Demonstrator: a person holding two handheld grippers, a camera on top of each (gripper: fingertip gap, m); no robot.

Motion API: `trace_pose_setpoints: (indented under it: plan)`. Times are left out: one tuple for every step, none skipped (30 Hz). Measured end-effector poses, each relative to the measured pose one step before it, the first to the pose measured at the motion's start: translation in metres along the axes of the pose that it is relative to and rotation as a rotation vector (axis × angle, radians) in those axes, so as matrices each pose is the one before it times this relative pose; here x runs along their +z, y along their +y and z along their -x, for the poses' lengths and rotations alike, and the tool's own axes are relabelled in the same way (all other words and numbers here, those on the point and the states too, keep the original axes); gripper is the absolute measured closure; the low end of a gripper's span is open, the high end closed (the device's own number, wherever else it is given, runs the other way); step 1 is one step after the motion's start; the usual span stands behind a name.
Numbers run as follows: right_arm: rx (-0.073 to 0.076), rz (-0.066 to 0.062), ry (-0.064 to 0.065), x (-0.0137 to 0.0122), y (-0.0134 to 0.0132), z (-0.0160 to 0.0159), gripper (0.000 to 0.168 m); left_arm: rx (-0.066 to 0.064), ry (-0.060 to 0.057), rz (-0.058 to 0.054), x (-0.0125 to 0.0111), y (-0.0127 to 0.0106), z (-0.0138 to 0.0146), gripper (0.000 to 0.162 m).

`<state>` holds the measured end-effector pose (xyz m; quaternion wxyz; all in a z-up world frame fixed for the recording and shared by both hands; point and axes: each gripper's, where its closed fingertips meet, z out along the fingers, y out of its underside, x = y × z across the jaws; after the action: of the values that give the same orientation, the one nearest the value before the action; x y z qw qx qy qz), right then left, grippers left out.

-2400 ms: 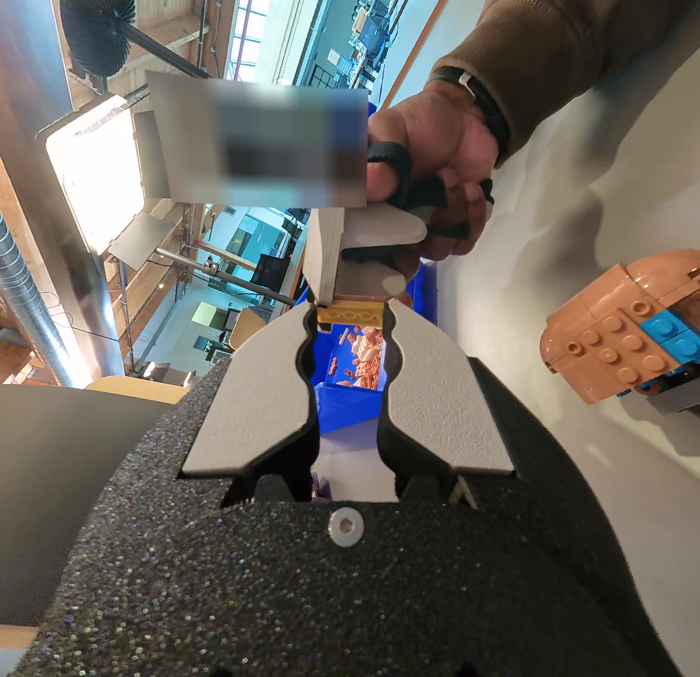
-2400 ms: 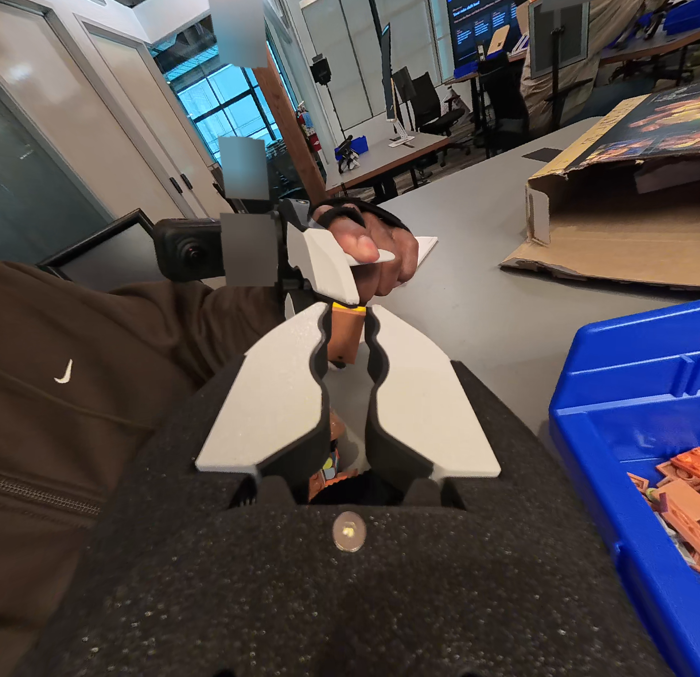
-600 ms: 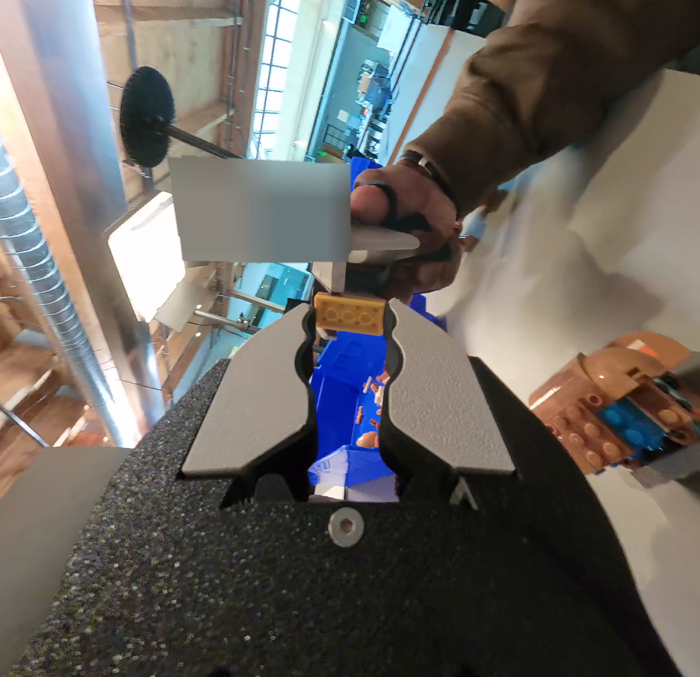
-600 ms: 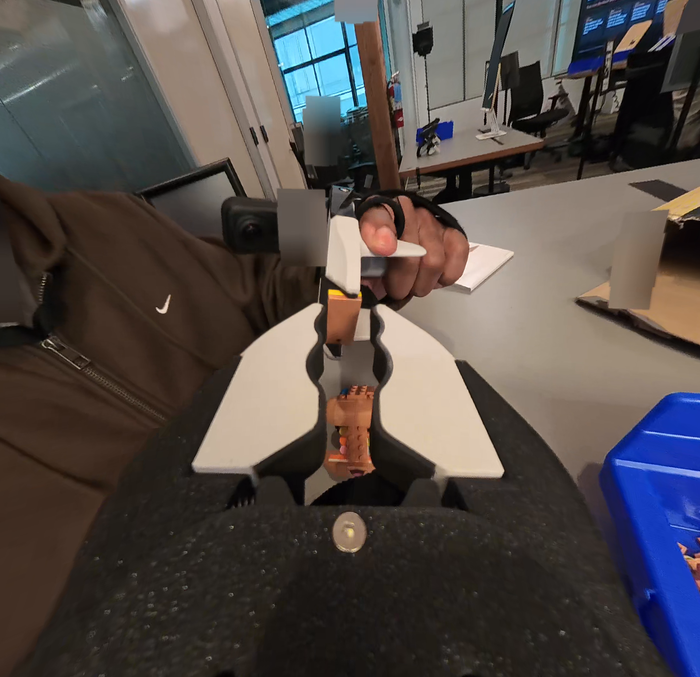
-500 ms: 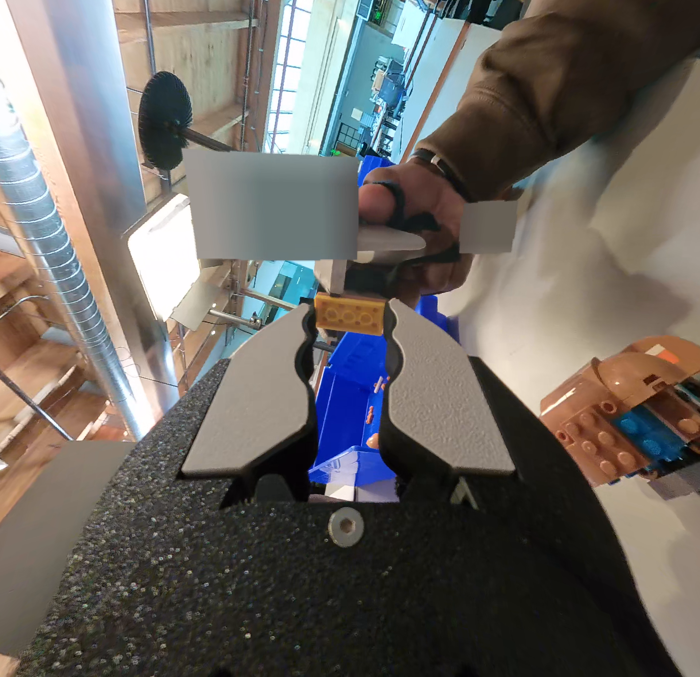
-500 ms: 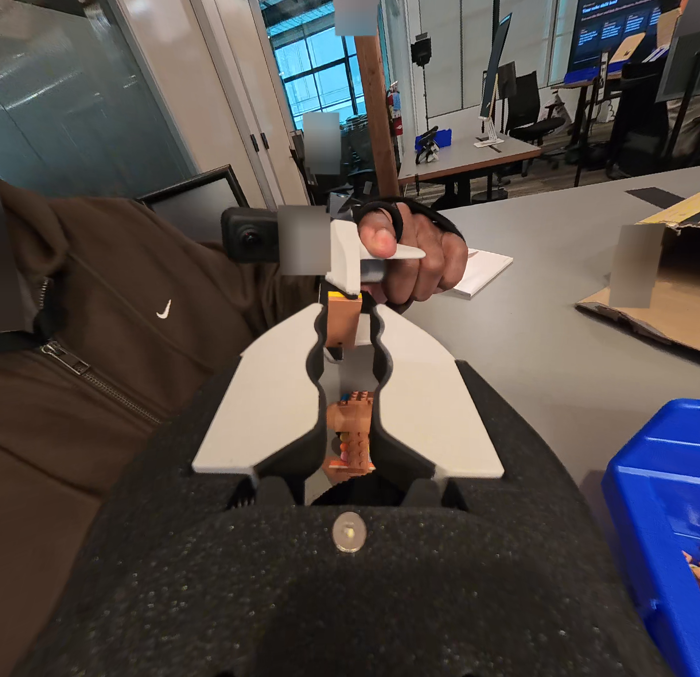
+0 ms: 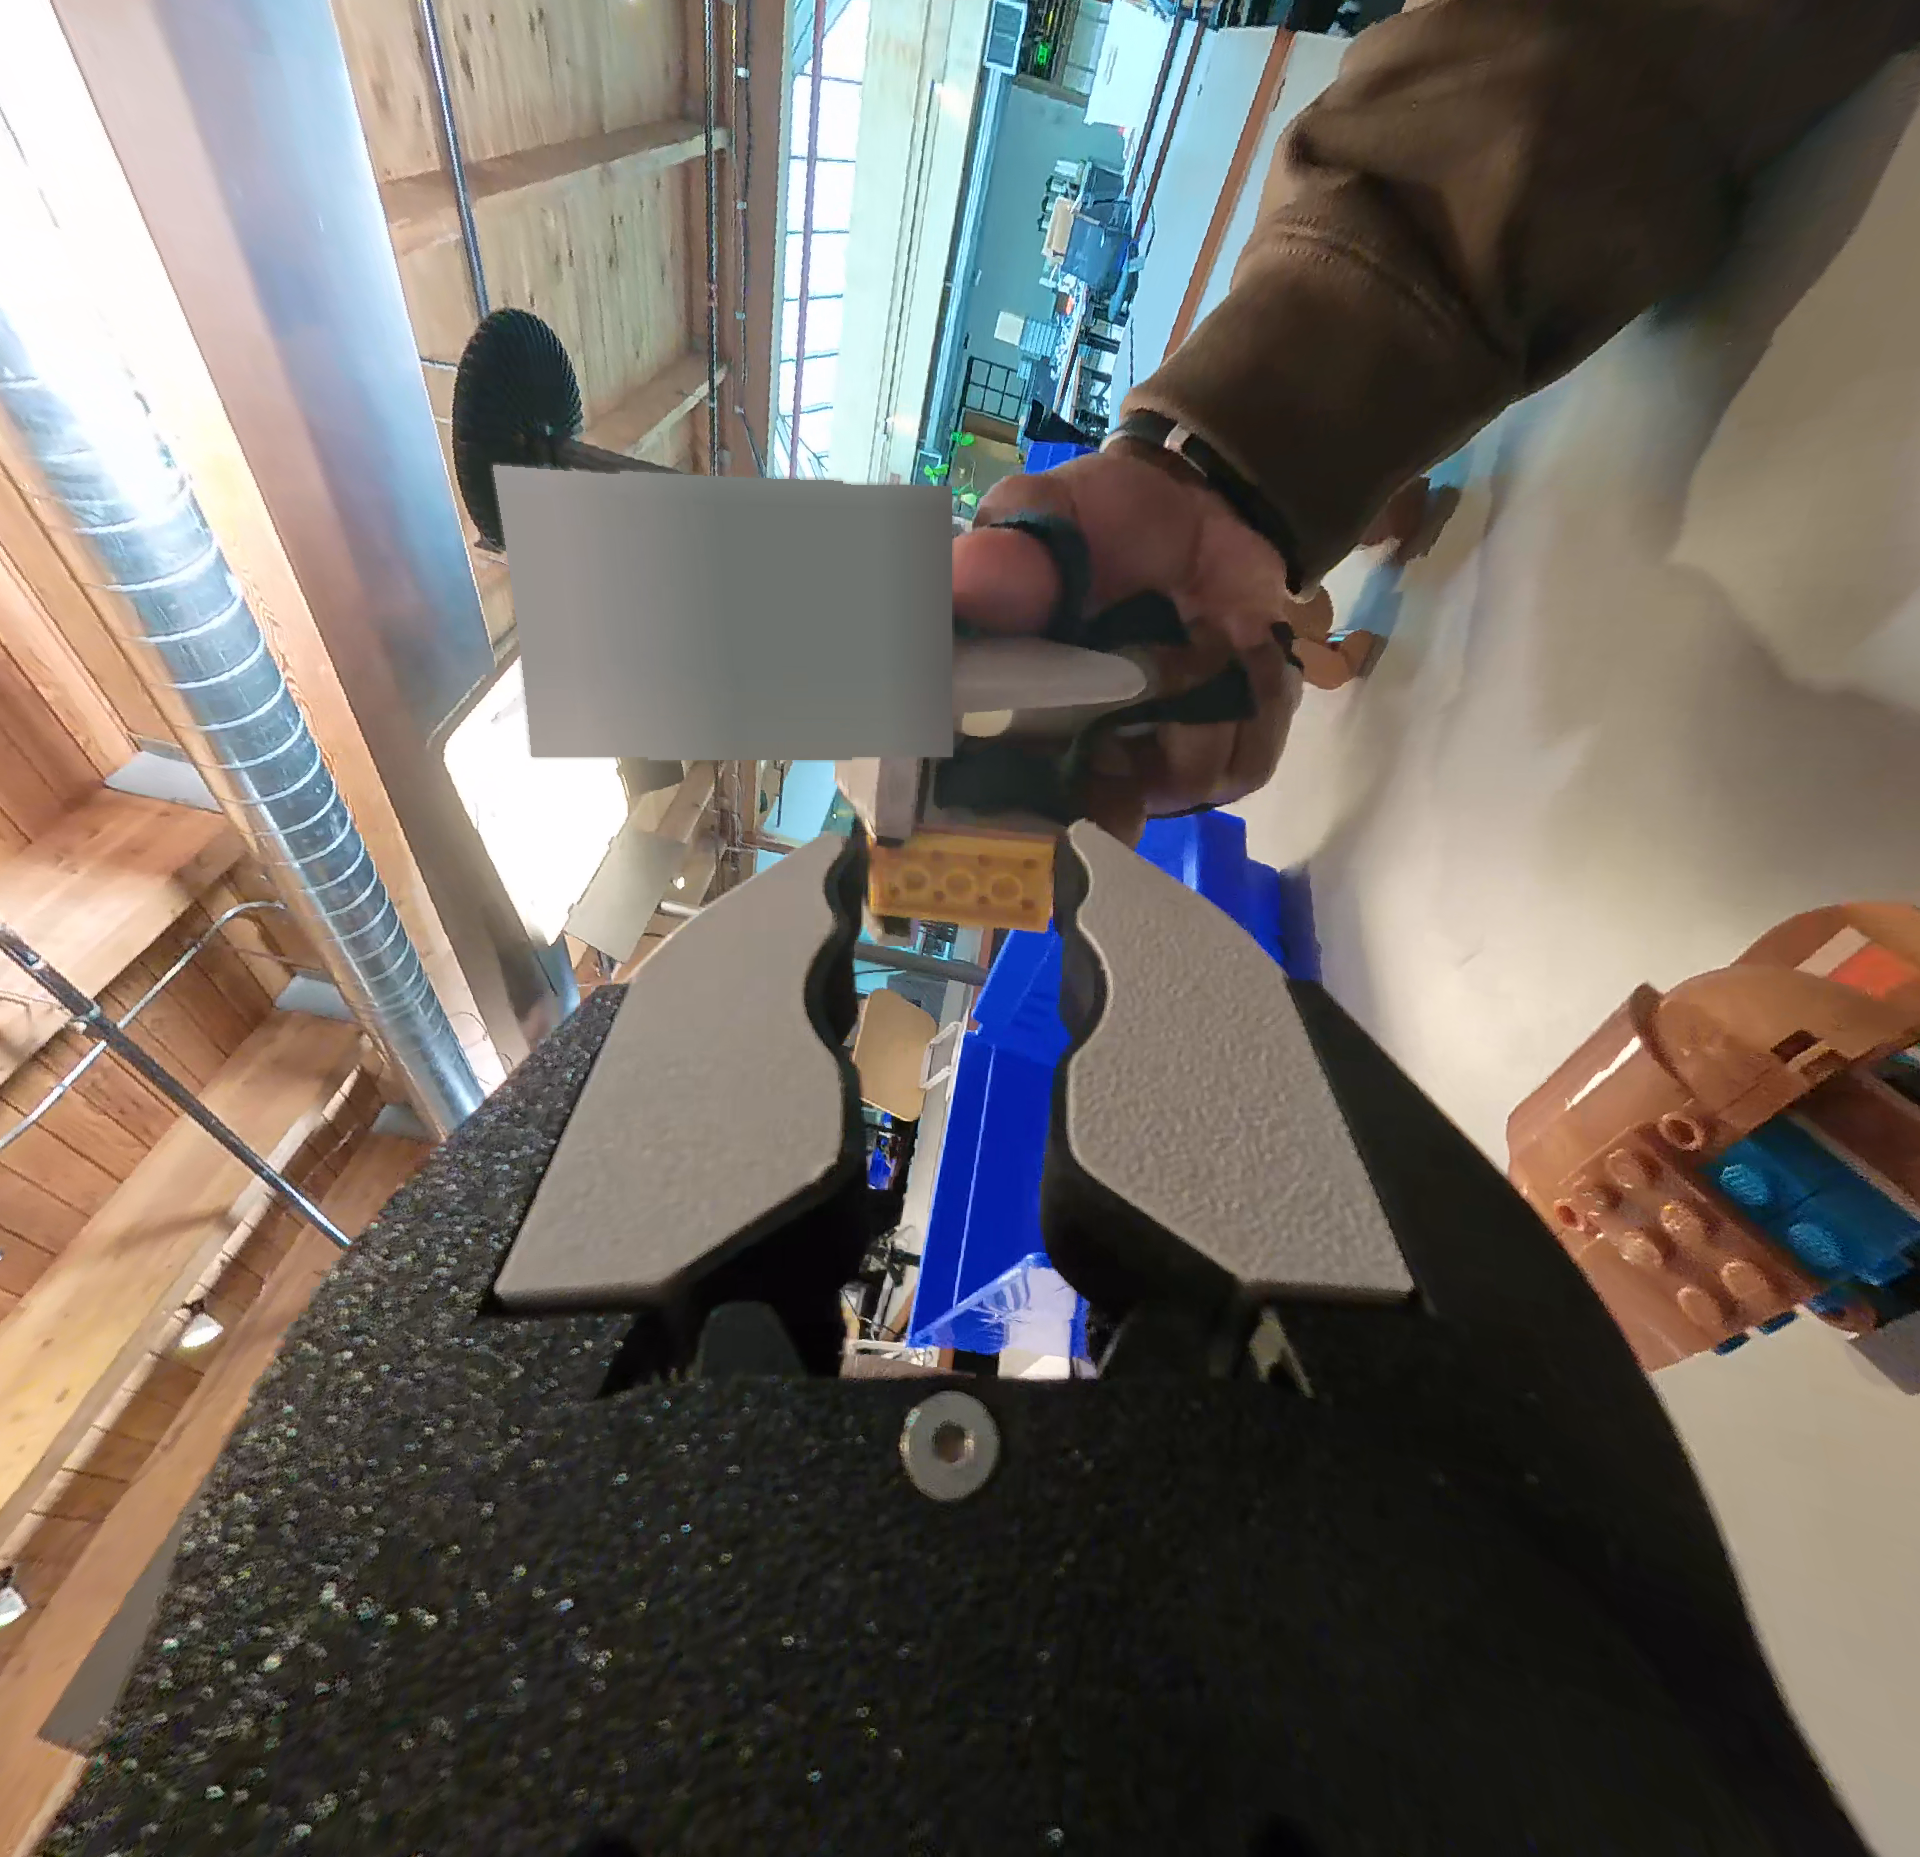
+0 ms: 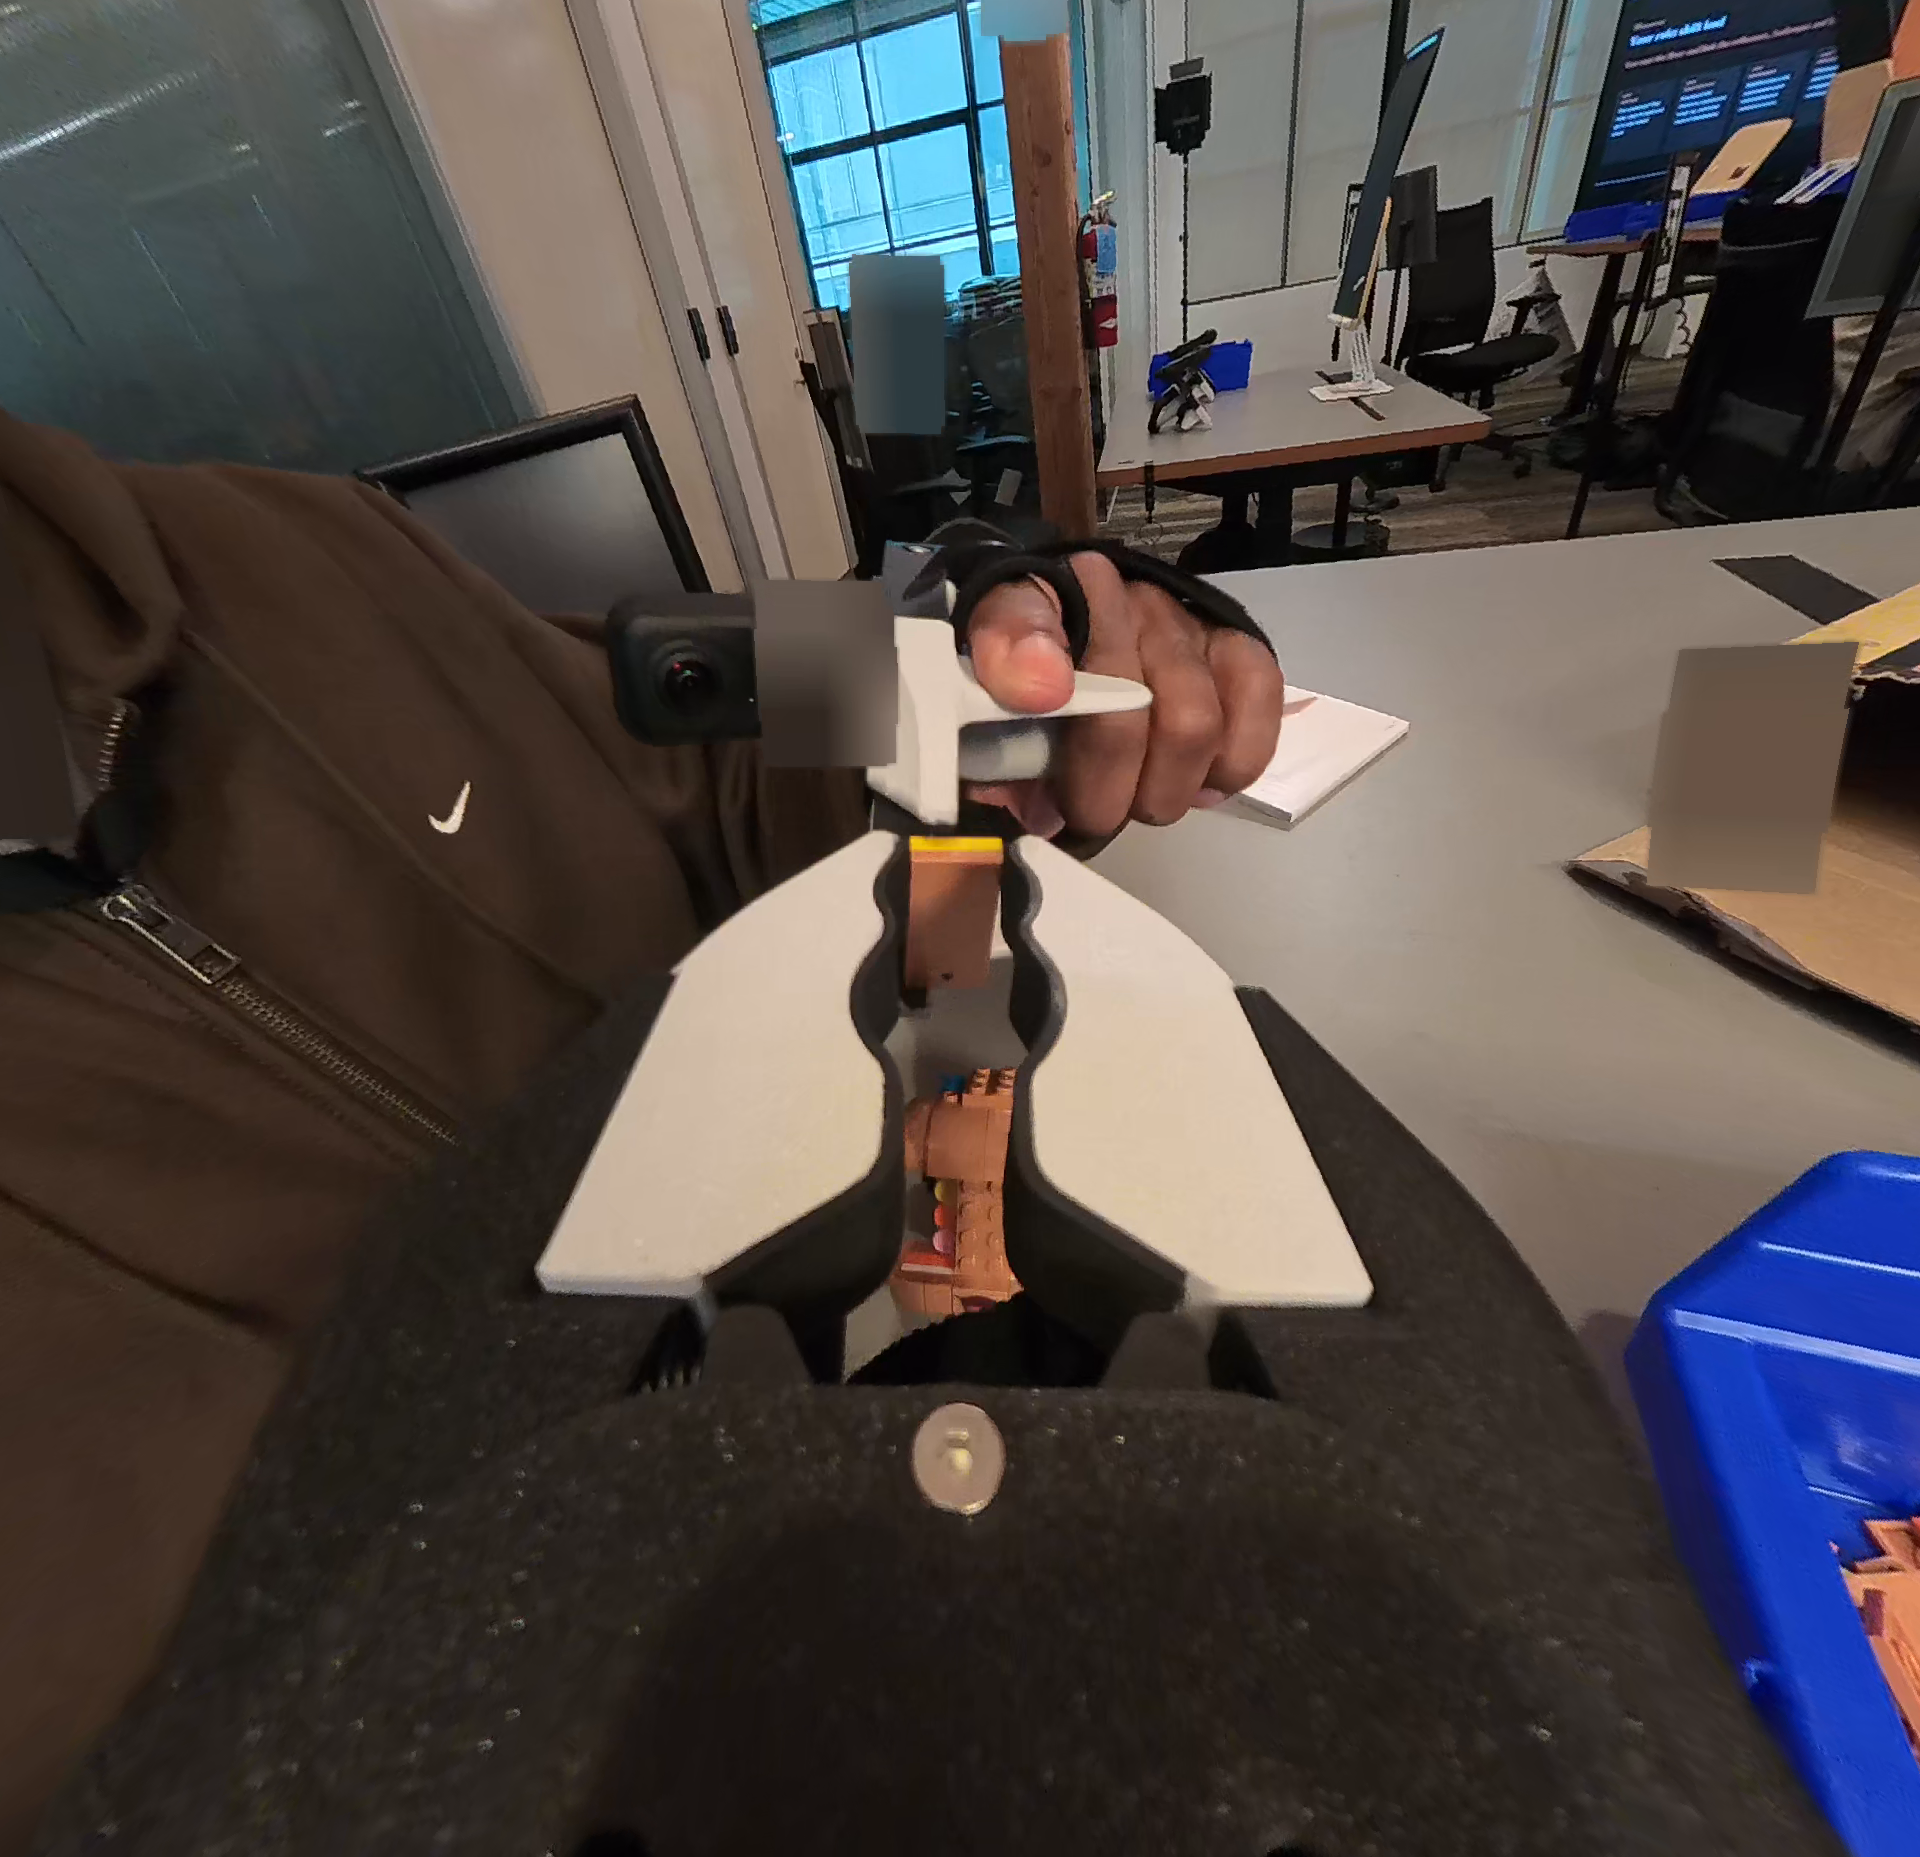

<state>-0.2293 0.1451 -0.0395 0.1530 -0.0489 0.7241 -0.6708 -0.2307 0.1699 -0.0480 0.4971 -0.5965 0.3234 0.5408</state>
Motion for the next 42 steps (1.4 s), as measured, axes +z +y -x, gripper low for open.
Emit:
trace_pose_setpoints:
  plan:
    - [-0.0004, 0.0028, -0.0003, -0.00071, -0.00008, 0.00023, 0.153, 0.0079, 0.0029, -0.0035, -0.00083, -0.00164, 0.00039, 0.127]
    - [0.0012, 0.0008, -0.0034, -0.00078, -0.00023, 0.00069, 0.153, 0.0062, 0.0073, -0.0019, -0.00084, -0.00118, -0.00014, 0.127]
    - [0.0024, 0.0010, -0.0060, -0.00033, -0.00008, 0.00085, 0.153, 0.0072, 0.0069, 0.0000, -0.00074, -0.00074, -0.00030, 0.128]
    - [0.0028, 0.0044, -0.0060, 0.00010, 0.00064, 0.00094, 0.153, 0.0109, 0.0031, 0.0042, -0.00039, 0.00013, -0.00012, 0.128]
    - [0.0011, 0.0079, -0.0040, 0.00061, 0.00126, 0.00061, 0.153, 0.0119, 0.0069, 0.0051, -0.00008, 0.00035, -0.00115, 0.128]
    - [0.0006, 0.0093, -0.0025, 0.00107, 0.00170, 0.00037, 0.153, 0.0124, 0.0079, 0.0078, 0.00022, 0.00100, -0.00150, 0.128]
    - [0.0021, 0.0075, -0.0021, 0.00105, 0.00143, 0.00025, 0.153, 0.0109, 0.0051, 0.0047, 0.00032, 0.00053, -0.00135, 0.127]
    - [0.0028, 0.0040, -0.0021, 0.00092, 0.00086, 0.00012, 0.153, 0.0014, 0.0001, -0.0018, 0.00033, -0.00043, -0.00047, 0.125]
    - [0.0020, 0.0019, -0.0028, 0.00071, 0.00046, 0.00041, 0.153, -0.0052, -0.0032, -0.0021, 0.00038, -0.00061, 0.00027, 0.123]
    - [0.0008, 0.0007, -0.0011, 0.00061, 0.00033, 0.00016, 0.153, -0.0035, -0.0043, 0.0002, 0.00050, -0.00010, 0.00057, 0.121]
    - [0.0004, -0.0004, -0.0001, 0.00058, 0.00000, 0.00006, 0.153, -0.0007, -0.0033, 0.0026, 0.00041, 0.00024, 0.00033, 0.120]
    - [0.0011, -0.0015, -0.0015, 0.00040, -0.00014, 0.00017, 0.153, -0.0009, 0.0019, 0.0030, 0.00032, 0.00044, -0.00042, 0.119]
    - [0.0016, -0.0016, -0.0012, 0.00051, -0.00007, 0.00011, 0.153, -0.0006, 0.0029, 0.0018, 0.00030, 0.00034, -0.00072, 0.119]
    - [0.0010, -0.0008, 0.0010, 0.00068, 0.00012, -0.00020, 0.153, 0.0003, 0.0007, 0.0018, 0.00039, 0.00033, -0.00048, 0.119]
    - [0.0007, -0.0003, 0.0000, 0.00064, 0.00019, -0.00009, 0.153, 0.0002, 0.0008, 0.0008, 0.00055, -0.00013, -0.00066, 0.119]
    - [0.0009, 0.0002, -0.0022, 0.00072, 0.00016, 0.00029, 0.153, 0.0003, -0.0001, 0.0015, 0.00076, 0.00008, -0.00053, 0.119]
    - [-0.0002, -0.0002, -0.0013, 0.00073, 0.00015, 0.00032, 0.153, 0.0034, -0.0009, 0.0067, 0.00090, 0.00084, -0.00051, 0.120]
    - [-0.0017, -0.0009, -0.0005, 0.00074, 0.00000, 0.00033, 0.153, 0.0062, -0.0002, 0.0072, 0.00095, 0.00093, -0.00081, 0.120]
    - [-0.0023, -0.0006, 0.0004, 0.00047, -0.00024, 0.00019, 0.153, 0.0051, -0.0030, 0.0051, 0.00063, 0.00082, -0.00057, 0.122]
    - [-0.0031, -0.0021, 0.0026, 0.00007, -0.00039, -0.00009, 0.153, 0.0036, -0.0096, 0.0027, 0.00052, 0.00055, 0.00049, 0.124]
    - [-0.0033, -0.0034, 0.0058, -0.00042, -0.00073, -0.00061, 0.153, -0.0002, -0.0086, 0.0015, 0.00014, 0.00034, 0.00091, 0.125]
    - [-0.0018, -0.0062, 0.0063, -0.00051, -0.00112, -0.00079, 0.153, 0.0010, -0.0095, 0.0076, 0.00048, 0.00110, 0.00146, 0.125]
    - [-0.0009, -0.0086, 0.0032, -0.00047, -0.00153, -0.00039, 0.153, 0.0100, -0.0152, 0.0095, 0.00062, 0.00102, 0.00185, 0.125]
    - [-0.0033, -0.0079, 0.0012, -0.00052, -0.00150, 0.00002, 0.153, 0.0068, -0.0182, 0.0068, 0.00059, 0.00042, 0.00198, 0.125]
    - [-0.0051, -0.0066, 0.0012, -0.00028, -0.00139, 0.00033, 0.153, -0.0056, -0.0135, 0.0017, 0.00056, -0.00031, 0.00161, 0.125]
    - [-0.0045, -0.0063, 0.0021, -0.00029, -0.00137, 0.00026, 0.153, -0.0082, -0.0131, -0.0010, 0.00036, -0.00042, 0.00155, 0.125]
    - [-0.0030, -0.0059, 0.0028, -0.00005, -0.00106, 0.00003, 0.153, -0.0038, -0.0131, 0.0001, 0.00037, -0.00016, 0.00156, 0.125]
    - [-0.0004, -0.0052, 0.0030, -0.00002, -0.00074, -0.00029, 0.153, -0.0013, -0.0093, 0.0017, 0.00013, 0.00013, 0.00096, 0.125]
    - [0.0025, -0.0041, 0.0033, -0.00011, -0.00036, -0.00057, 0.153, -0.0017, -0.0058, 0.0026, 0.00007, 0.00045, 0.00061, 0.125]
    - [0.0041, -0.0013, 0.0026, 0.00000, 0.00012, -0.00080, 0.153, -0.0020, -0.0021, 0.0037, 0.00002, 0.00090, 0.00016, 0.125]
    - [0.0039, 0.0011, 0.0027, -0.00010, 0.00051, -0.00095, 0.153, -0.0017, 0.0024, 0.0019, -0.00002, 0.00074, -0.00035, 0.125]
    - [0.0040, 0.0028, 0.0028, -0.00020, 0.00055, -0.00085, 0.153, -0.0025, 0.0025, 0.0029, -0.00007, 0.00097, -0.00051, 0.125]
    - [0.0030, 0.0046, 0.0023, -0.00030, 0.00079, -0.00075, 0.153, -0.0009, 0.0032, 0.0023, 0.00016, 0.00082, -0.00054, 0.125]
    - [0.0021, 0.0050, 0.0018, -0.00042, 0.00075, -0.00071, 0.153, 0.0010, 0.0043, 0.0042, 0.00014, 0.00072, -0.00083, 0.125]
    - [0.0022, 0.0032, 0.0001, -0.00023, 0.00064, -0.00031, 0.153, 0.0009, 0.0054, 0.0043, 0.00005, 0.00062, -0.00067, 0.125]
    - [0.0017, 0.0008, -0.0010, -0.00023, 0.00027, -0.00004, 0.153, 0.0006, 0.0037, 0.0019, 0.00006, 0.00015, -0.00038, 0.125]
    - [0.0010, 0.0010, -0.0016, -0.00012, 0.00019, 0.00008, 0.153, -0.0006, 0.0022, 0.0012, -0.00001, -0.00001, -0.00016, 0.125]
    - [0.0000, 0.0010, -0.0009, -0.00007, 0.00013, 0.00012, 0.153, -0.0008, 0.0025, 0.0003, -0.00008, -0.00017, -0.00021, 0.125]
    - [-0.0010, 0.0005, 0.0002, -0.00020, 0.00000, 0.00007, 0.153, 0.0016, 0.0000, 0.0013, 0.00004, 0.00001, 0.00006, 0.125]
    - [-0.0014, 0.0003, 0.0000, -0.00007, -0.00002, 0.00013, 0.153, 0.0006, -0.0005, 0.0003, -0.00006, -0.00006, 0.00009, 0.125]
    - [-0.0010, 0.0003, 0.0001, -0.00019, -0.00003, 0.00008, 0.153, -0.0005, -0.0005, -0.0005, 0.00000, -0.00017, 0.00012, 0.125]
    - [-0.0007, 0.0002, 0.0003, -0.00021, -0.00005, -0.00002, 0.153, 0.0007, -0.0008, 0.0013, 0.00013, -0.00004, 0.00010, 0.125]
